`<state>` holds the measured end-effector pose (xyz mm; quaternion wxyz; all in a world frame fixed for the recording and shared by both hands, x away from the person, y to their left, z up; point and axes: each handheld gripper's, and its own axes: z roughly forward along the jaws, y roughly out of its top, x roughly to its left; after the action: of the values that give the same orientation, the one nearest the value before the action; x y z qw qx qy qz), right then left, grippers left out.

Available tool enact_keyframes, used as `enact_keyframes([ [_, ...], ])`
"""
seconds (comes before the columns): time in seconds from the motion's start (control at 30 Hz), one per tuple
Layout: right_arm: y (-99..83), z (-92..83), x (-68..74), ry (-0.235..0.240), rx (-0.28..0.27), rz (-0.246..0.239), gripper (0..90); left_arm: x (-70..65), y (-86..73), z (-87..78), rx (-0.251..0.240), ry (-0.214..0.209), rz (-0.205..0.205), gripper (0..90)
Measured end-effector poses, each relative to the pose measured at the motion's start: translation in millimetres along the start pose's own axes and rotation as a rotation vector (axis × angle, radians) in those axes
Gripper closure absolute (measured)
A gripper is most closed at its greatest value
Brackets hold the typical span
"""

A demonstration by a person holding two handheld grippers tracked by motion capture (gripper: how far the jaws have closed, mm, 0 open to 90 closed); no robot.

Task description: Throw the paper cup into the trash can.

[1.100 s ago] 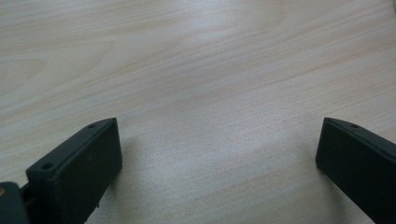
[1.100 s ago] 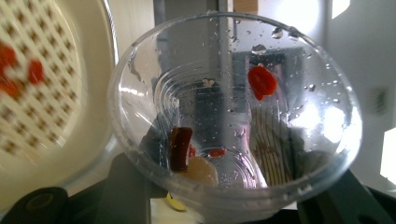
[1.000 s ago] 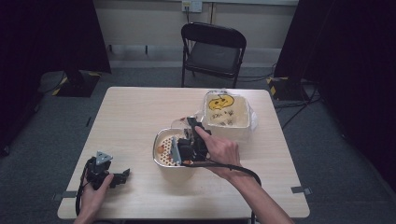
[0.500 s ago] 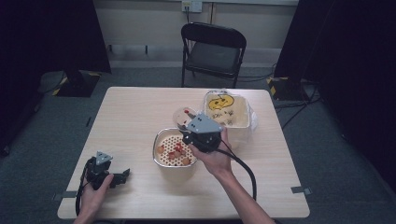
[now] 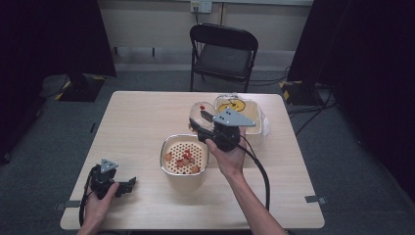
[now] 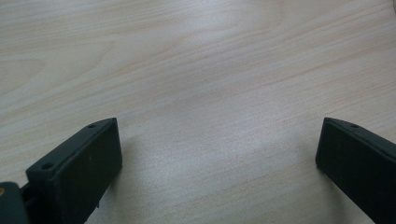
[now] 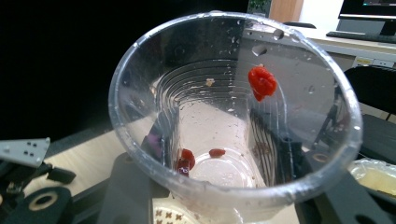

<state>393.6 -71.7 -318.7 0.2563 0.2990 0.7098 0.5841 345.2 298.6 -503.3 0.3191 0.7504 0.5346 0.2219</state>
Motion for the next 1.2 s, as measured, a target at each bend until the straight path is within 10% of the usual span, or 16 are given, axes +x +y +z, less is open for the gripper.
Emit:
enact_keyframes([
  [0.57,23.6,-1.9,-63.9,-0.129,-0.028,0.115,54.0,0.0,0.0,0.0,0.0,0.0,0.0,0.0],
  [1.2,11.2,7.6,-125.0,-0.271,0.112,0.171,47.1,0.0,0.0,0.0,0.0,0.0,0.0,0.0],
])
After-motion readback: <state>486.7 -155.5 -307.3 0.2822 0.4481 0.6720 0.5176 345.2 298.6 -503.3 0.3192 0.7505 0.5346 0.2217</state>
